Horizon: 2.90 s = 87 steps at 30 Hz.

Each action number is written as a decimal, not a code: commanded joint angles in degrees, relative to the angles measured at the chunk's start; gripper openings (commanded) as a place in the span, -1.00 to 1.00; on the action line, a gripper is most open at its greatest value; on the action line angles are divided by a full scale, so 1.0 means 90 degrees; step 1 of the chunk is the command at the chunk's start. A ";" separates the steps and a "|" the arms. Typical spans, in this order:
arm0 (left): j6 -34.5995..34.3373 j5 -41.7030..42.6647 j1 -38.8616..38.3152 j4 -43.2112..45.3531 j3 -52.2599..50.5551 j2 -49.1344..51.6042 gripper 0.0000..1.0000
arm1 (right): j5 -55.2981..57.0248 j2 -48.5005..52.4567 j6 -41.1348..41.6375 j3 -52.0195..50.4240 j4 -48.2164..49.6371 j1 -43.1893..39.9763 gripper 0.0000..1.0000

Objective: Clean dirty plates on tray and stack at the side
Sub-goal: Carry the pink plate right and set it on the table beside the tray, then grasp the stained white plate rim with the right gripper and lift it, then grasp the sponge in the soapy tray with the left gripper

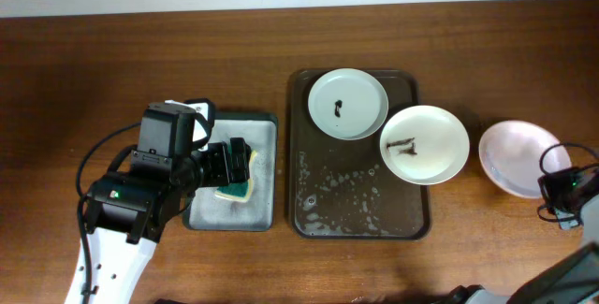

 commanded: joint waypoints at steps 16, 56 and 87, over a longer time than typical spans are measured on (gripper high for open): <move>0.0053 0.0046 0.0022 0.0012 0.0095 -0.0024 0.99 | -0.0561 -0.0102 -0.2579 0.0163 0.0792 0.2997 -0.02; 0.0053 0.0049 0.0022 0.0012 0.0095 -0.0024 0.99 | -0.0461 0.0313 -0.2730 0.0879 -0.0192 0.3609 -0.92; -0.0066 0.0435 0.0019 -0.0036 0.0087 0.0046 0.99 | -0.0308 -0.1848 -0.2331 0.0641 -0.2268 0.6518 -0.09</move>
